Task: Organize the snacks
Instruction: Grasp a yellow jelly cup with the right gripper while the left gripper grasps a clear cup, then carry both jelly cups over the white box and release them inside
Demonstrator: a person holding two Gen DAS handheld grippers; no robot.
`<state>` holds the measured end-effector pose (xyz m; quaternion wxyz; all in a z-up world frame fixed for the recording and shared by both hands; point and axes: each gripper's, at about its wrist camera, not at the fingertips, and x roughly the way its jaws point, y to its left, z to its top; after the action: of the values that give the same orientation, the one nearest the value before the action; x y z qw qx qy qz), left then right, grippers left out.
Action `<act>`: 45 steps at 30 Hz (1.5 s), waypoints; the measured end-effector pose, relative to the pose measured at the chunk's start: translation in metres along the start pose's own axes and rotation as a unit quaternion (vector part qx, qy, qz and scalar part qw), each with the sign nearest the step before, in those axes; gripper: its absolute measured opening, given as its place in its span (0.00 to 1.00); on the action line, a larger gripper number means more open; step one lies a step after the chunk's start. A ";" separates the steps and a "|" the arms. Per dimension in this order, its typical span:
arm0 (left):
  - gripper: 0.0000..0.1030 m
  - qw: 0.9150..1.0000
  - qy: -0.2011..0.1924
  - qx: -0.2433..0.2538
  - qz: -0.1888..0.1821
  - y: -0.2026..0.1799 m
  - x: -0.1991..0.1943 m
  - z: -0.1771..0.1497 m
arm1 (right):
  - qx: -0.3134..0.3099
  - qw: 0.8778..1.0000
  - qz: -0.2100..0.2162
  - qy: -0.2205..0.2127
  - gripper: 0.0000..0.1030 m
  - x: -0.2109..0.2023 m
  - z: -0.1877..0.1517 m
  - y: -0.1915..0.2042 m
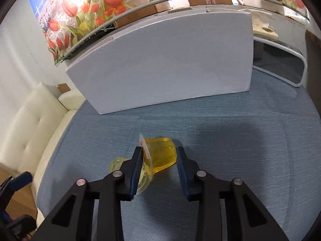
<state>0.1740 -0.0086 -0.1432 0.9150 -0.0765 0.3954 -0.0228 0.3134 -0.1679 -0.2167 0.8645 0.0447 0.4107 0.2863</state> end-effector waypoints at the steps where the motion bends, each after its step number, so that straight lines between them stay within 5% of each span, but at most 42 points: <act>1: 1.00 1.000 0.002 0.003 0.000 -0.002 0.002 0.000 | -0.002 1.000 0.000 -0.006 0.35 -0.004 0.000 0.000; 21: 0.99 0.998 0.026 0.054 0.006 -0.060 0.101 0.031 | 0.026 0.995 -0.009 -0.100 0.35 -0.137 -0.030 -0.015; 23: 0.79 0.998 0.021 0.055 0.018 -0.063 0.106 0.032 | 0.029 0.995 -0.010 -0.100 0.35 -0.141 -0.033 -0.019; 24: 0.45 0.998 0.027 0.056 0.017 -0.063 0.111 0.033 | 0.032 0.995 -0.009 -0.099 0.35 -0.142 -0.035 -0.021; 25: 0.39 0.998 0.038 0.054 0.016 -0.063 0.116 0.033 | 0.036 0.994 -0.008 -0.099 0.35 -0.142 -0.037 -0.025; 35: 0.38 0.998 0.038 0.042 -0.005 -0.056 0.104 0.032 | 0.044 0.995 0.003 -0.094 0.35 -0.138 -0.044 -0.027; 45: 0.38 0.996 -0.037 0.072 -0.026 -0.066 0.036 0.050 | 0.027 0.994 0.005 -0.108 0.35 -0.144 -0.036 -0.011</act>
<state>0.2366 -0.0709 -0.1249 0.9312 -0.0218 0.3566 -0.0724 0.2200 -0.2594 -0.1456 0.9007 0.1005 0.3225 0.2733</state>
